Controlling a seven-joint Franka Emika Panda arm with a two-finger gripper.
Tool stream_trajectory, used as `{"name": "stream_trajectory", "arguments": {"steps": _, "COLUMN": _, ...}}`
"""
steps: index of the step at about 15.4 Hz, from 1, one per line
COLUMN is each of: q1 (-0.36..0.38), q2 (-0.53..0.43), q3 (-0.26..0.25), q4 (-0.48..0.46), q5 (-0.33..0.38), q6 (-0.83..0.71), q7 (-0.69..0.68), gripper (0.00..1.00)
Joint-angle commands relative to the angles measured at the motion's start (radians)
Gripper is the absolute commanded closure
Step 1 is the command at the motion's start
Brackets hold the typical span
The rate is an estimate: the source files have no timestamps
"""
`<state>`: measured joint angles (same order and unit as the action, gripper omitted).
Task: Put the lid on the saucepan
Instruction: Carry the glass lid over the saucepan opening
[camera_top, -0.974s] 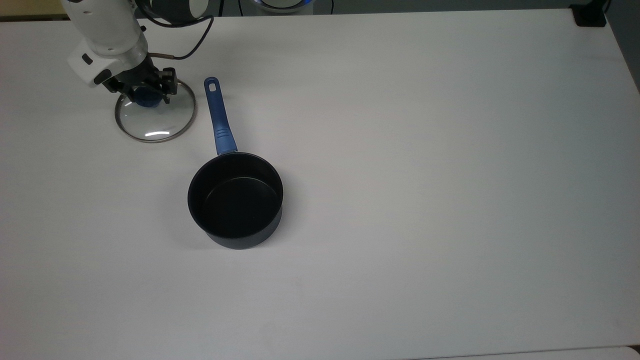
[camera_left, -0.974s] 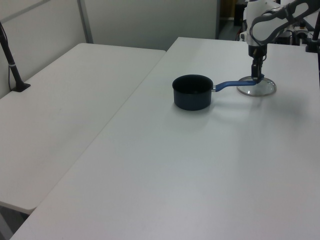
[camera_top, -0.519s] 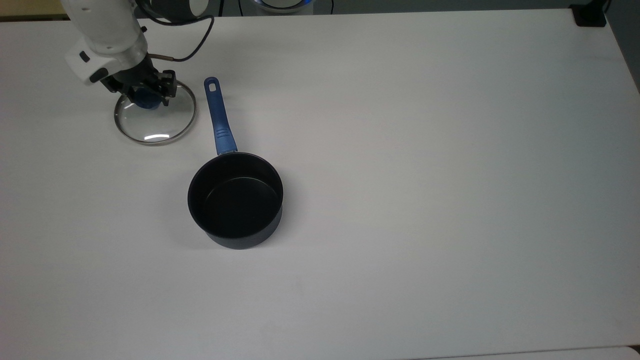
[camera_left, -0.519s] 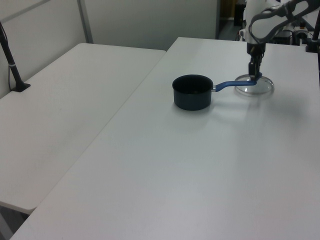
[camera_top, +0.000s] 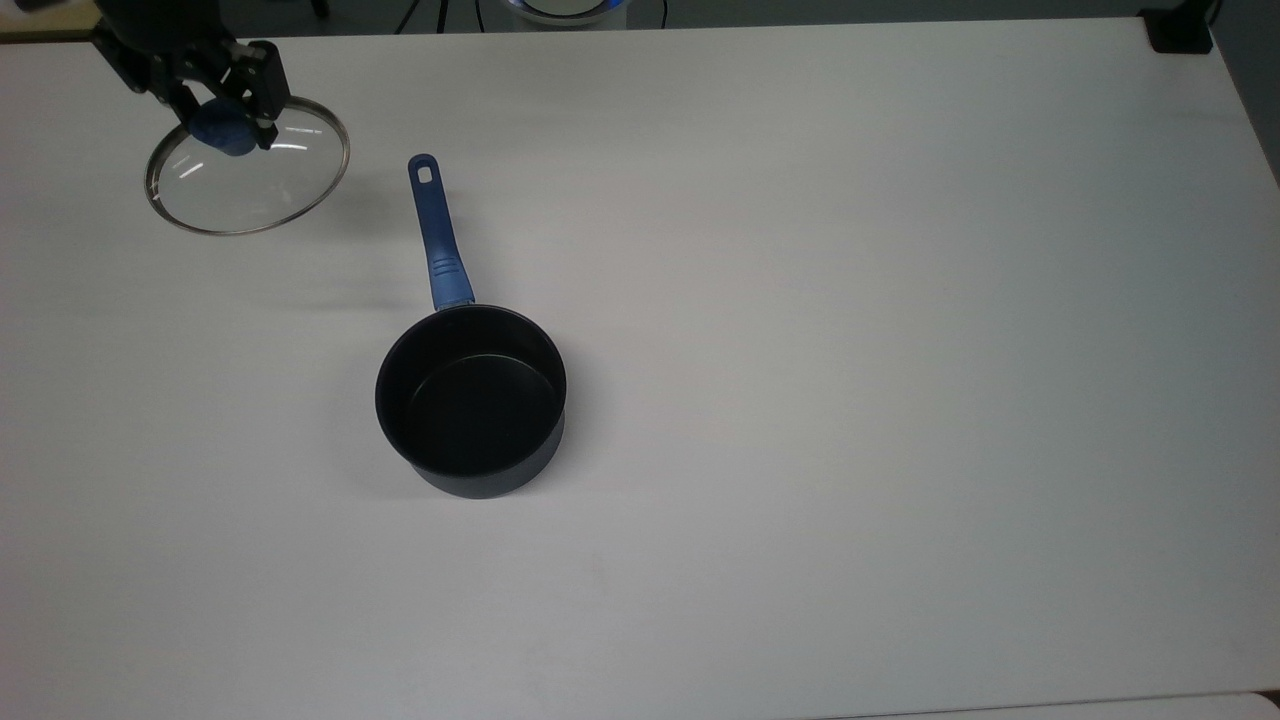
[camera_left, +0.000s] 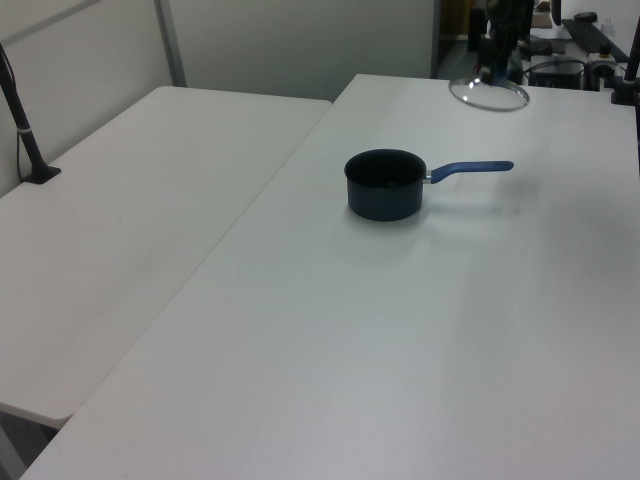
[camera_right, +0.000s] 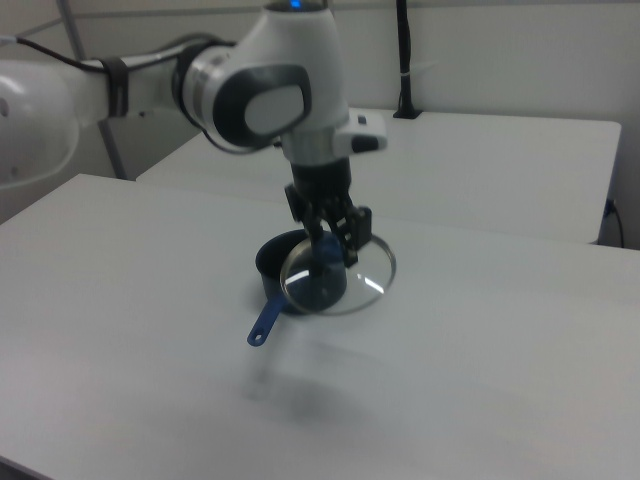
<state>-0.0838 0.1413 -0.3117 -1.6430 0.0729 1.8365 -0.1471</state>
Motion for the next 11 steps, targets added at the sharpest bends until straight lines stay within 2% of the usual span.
{"name": "stream_trajectory", "arguments": {"steps": 1, "q1": 0.056, "q2": 0.084, "q3": 0.043, "q4": 0.147, "q5": 0.018, "q6": -0.043, "q7": 0.301, "gripper": 0.54}}
{"name": "stream_trajectory", "arguments": {"steps": 5, "q1": 0.070, "q2": 0.162, "q3": 0.117, "q4": 0.232, "q5": 0.016, "q6": -0.034, "q7": 0.556, "gripper": 0.54}}
{"name": "stream_trajectory", "arguments": {"steps": 7, "q1": 0.090, "q2": 0.213, "q3": 0.123, "q4": 0.284, "q5": 0.016, "q6": -0.022, "q7": 0.671, "gripper": 0.53}}
{"name": "stream_trajectory", "arguments": {"steps": 11, "q1": 0.111, "q2": 0.288, "q3": 0.128, "q4": 0.316, "q5": 0.018, "q6": 0.052, "q7": 0.756, "gripper": 0.53}}
